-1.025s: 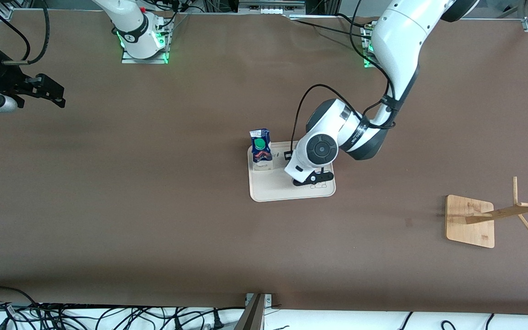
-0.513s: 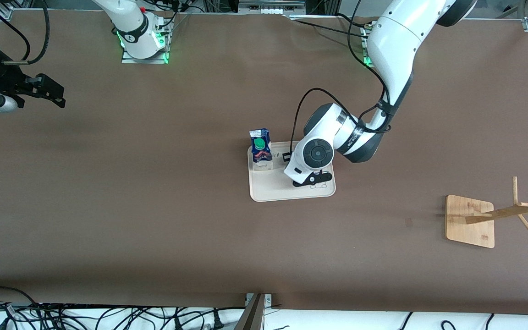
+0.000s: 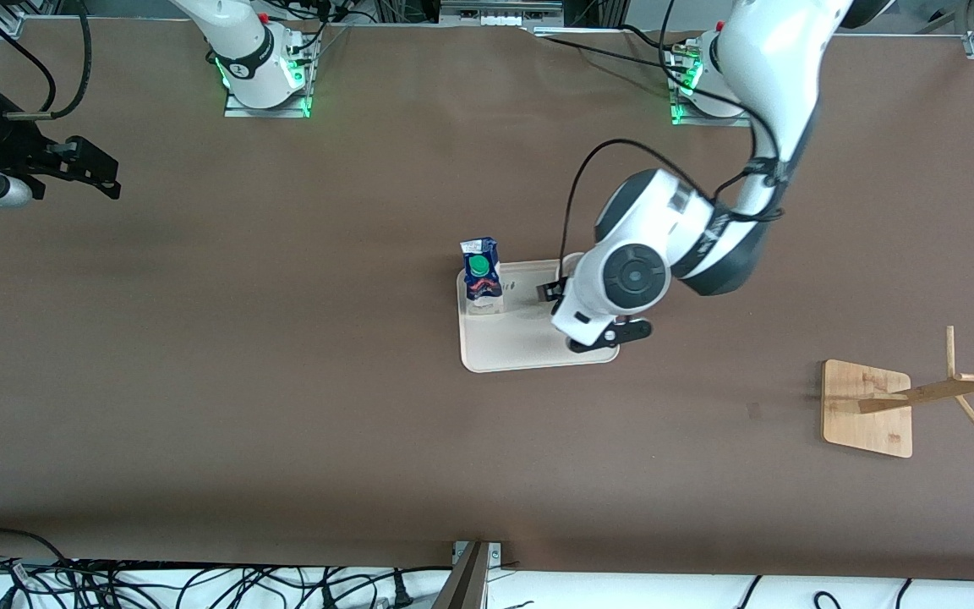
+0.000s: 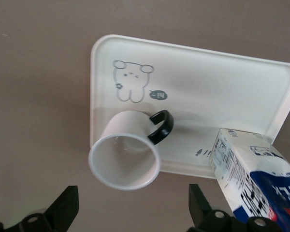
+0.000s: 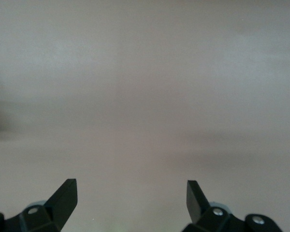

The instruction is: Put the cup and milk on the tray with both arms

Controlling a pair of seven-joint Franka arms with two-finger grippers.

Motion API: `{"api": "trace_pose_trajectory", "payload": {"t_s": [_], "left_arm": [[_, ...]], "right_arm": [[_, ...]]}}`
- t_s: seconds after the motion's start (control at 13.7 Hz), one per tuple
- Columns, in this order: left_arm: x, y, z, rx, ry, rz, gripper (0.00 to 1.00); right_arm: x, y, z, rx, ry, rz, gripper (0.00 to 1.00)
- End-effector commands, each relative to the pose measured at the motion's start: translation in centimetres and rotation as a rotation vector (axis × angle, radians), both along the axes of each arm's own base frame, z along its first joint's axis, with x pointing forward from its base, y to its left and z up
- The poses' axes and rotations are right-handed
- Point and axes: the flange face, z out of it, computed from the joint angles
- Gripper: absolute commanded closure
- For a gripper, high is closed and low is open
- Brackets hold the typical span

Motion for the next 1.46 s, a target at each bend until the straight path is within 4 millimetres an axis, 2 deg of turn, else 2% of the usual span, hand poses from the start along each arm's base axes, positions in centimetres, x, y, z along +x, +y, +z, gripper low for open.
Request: {"api": "trace_pose_trajectory", "payload": {"t_s": [0.0, 0.29, 0.51, 0.66, 0.81, 0.95, 1.25, 1.39], "left_arm": [[1.7, 4.1, 5.4, 0.015, 0.006, -0.004, 0.00], [2.6, 12.8, 13.3, -0.026, -0.048, -0.047, 0.00], [3.4, 20.3, 17.1, -0.061, -0.099, -0.083, 0.00], [4.0, 25.7, 18.3, -0.091, -0.127, -0.110, 0.00], [3.9, 28.8, 19.7, -0.109, -0.156, -0.151, 0.00], [3.2, 29.9, 20.7, -0.112, -0.151, -0.172, 0.00], [1.1, 29.9, 22.4, -0.109, -0.084, -0.184, 0.00], [0.9, 30.1, 22.7, -0.091, -0.089, -0.205, 0.00]], "right_arm": [[0.2, 0.0, 0.4, -0.007, -0.005, 0.000, 0.00], [0.2, 0.2, 0.4, -0.006, -0.004, 0.003, 0.00], [0.1, 0.4, 0.4, -0.006, -0.002, 0.009, 0.00], [0.1, 0.4, 0.3, -0.006, 0.002, 0.009, 0.00], [0.0, 0.4, 0.3, -0.007, 0.007, 0.009, 0.00], [0.0, 0.3, 0.3, -0.005, 0.008, 0.007, 0.00], [0.0, 0.4, 0.3, -0.005, 0.007, 0.008, 0.00], [0.0, 0.3, 0.3, -0.005, 0.007, 0.007, 0.00]]}}
